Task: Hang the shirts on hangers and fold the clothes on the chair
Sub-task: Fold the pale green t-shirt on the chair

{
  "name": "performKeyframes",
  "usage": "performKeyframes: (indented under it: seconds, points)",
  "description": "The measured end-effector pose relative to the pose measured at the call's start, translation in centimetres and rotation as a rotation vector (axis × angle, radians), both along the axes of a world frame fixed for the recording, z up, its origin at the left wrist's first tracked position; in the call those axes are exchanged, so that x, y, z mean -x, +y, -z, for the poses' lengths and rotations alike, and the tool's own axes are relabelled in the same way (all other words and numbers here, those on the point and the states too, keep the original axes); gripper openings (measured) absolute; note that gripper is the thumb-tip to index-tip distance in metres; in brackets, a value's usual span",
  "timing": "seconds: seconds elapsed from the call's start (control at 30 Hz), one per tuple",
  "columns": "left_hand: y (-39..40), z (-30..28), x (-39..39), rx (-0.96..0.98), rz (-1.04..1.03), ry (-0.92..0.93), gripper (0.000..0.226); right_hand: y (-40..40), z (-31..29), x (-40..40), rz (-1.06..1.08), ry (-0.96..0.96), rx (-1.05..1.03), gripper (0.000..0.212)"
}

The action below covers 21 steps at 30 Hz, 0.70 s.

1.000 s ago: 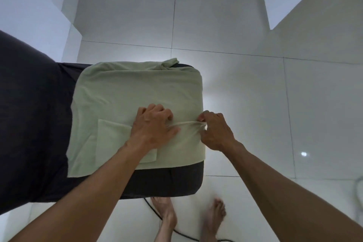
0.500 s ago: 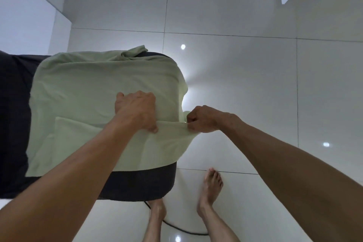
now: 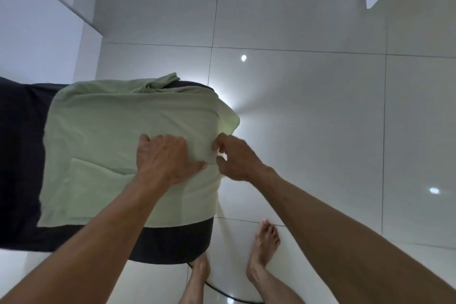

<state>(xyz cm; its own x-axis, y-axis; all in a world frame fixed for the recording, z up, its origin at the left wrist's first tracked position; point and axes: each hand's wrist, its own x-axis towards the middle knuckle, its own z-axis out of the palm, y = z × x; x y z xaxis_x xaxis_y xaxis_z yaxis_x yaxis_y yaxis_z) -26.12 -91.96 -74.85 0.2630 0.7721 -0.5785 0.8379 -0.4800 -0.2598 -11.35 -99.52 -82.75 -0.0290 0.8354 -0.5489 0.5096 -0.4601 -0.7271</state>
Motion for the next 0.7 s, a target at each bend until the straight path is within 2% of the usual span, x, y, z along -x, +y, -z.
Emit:
performKeyframes:
  seconds: [0.1,0.2,0.33,0.5,0.57,0.63,0.7]
  points:
    - [-1.4,0.5,1.2,-0.09,0.026,-0.133,0.062,-0.7,-1.0,1.4,0.041,0.067,0.034,0.019]
    - [-1.5,1.3,3.1,-0.209,0.036,-0.343,0.048,-0.4,-1.6,2.0,0.106,-0.022,0.039,0.023]
    - [1.6,1.5,4.9,-0.273,-0.059,-0.458,0.046,2.6,-3.1,2.6,0.148,-0.136,-0.096,0.039]
    - [6.7,1.1,5.4,-0.387,-0.156,-0.604,0.032,7.8,-4.3,3.4,0.231,-0.311,-0.249,0.025]
    - [10.2,1.0,5.2,-0.33,-0.215,-0.673,0.034,10.7,-4.3,3.1,0.244,-0.332,-0.272,0.026]
    - [14.0,1.1,4.6,-0.115,-0.209,-0.614,0.042,13.5,-4.2,2.3,0.185,-0.31,-0.202,0.027]
    - [17.0,0.9,3.6,0.069,-0.138,-0.547,0.034,15.7,-4.3,1.2,0.109,-0.26,-0.138,0.017]
